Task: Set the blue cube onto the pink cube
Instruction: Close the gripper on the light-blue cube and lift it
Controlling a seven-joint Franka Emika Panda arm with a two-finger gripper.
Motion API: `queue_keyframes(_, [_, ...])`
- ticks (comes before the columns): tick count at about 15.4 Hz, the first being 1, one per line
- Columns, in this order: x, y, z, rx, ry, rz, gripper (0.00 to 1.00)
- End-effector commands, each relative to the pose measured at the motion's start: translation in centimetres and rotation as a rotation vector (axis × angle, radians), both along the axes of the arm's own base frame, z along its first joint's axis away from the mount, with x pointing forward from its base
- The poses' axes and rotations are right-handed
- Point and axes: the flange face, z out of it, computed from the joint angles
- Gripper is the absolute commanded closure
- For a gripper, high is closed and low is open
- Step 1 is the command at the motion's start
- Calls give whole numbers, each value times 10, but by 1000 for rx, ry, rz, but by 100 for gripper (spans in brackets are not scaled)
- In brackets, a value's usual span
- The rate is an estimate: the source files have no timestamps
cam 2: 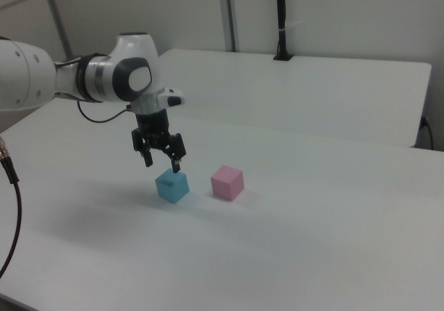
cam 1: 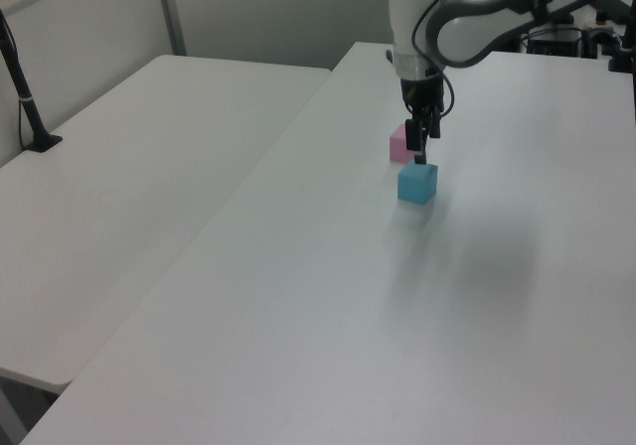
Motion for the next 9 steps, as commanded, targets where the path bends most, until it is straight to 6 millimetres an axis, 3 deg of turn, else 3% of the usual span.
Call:
queue_keyframes(1, [7, -1, -20, 4, -23, -18, 0])
queue_keyframes(6, [14, 2, -46, 2, -48, -79, 0])
queue_keyframes(9, [12, 2, -53, -5, -37, -77, 21])
